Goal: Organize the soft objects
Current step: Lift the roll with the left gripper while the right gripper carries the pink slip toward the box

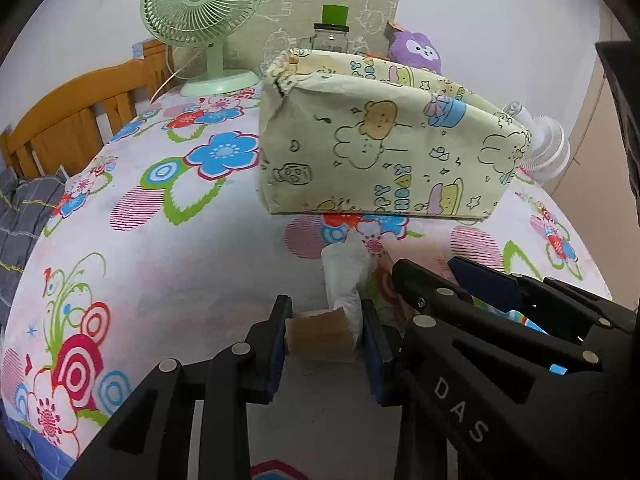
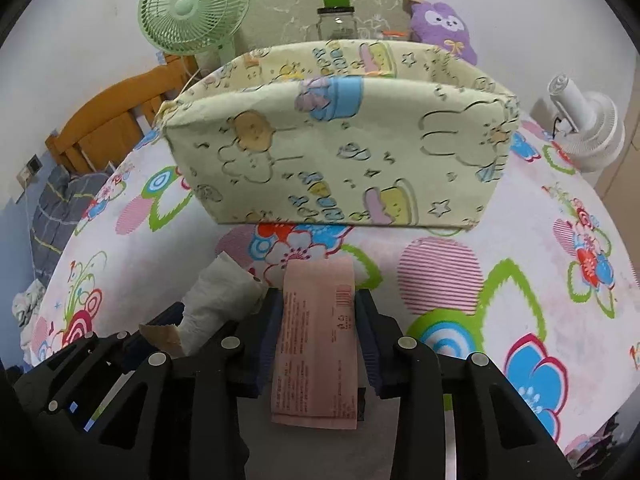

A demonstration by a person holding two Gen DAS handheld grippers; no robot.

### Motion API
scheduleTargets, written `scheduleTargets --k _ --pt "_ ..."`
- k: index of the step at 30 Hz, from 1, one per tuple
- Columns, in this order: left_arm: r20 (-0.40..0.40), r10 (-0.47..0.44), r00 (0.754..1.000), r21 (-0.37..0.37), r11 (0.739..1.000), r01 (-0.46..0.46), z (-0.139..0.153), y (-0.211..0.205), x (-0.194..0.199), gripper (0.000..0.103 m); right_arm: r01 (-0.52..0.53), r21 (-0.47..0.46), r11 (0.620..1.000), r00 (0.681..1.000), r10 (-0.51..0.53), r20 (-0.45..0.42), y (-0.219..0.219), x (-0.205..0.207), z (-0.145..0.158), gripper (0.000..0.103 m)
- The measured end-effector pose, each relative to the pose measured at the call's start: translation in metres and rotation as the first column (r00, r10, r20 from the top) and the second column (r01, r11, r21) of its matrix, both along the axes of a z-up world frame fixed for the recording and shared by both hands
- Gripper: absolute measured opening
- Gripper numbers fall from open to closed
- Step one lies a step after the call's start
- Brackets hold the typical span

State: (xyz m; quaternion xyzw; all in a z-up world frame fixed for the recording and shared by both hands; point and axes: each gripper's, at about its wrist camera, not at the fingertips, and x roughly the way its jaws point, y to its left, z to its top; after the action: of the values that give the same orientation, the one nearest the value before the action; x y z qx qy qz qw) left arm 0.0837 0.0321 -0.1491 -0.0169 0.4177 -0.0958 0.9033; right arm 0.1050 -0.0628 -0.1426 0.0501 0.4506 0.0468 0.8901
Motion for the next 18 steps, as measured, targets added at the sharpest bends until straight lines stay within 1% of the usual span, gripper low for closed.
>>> scheduleTargets --k 10,18 --pt "0.047 0.002 0.999 -0.008 1.0 -0.002 0.017 -0.02 -0.005 0.033 0.02 0.023 1.0 0.998 -0.021 0.053 -0.023 -0.007 0.017 0.04" --pt "0.1 0.005 0.995 -0.012 1.0 -0.004 0.038 -0.029 -0.014 0.033 0.022 0.041 0.999 0.993 -0.027 0.116 -0.036 -0.017 0.041 0.04"
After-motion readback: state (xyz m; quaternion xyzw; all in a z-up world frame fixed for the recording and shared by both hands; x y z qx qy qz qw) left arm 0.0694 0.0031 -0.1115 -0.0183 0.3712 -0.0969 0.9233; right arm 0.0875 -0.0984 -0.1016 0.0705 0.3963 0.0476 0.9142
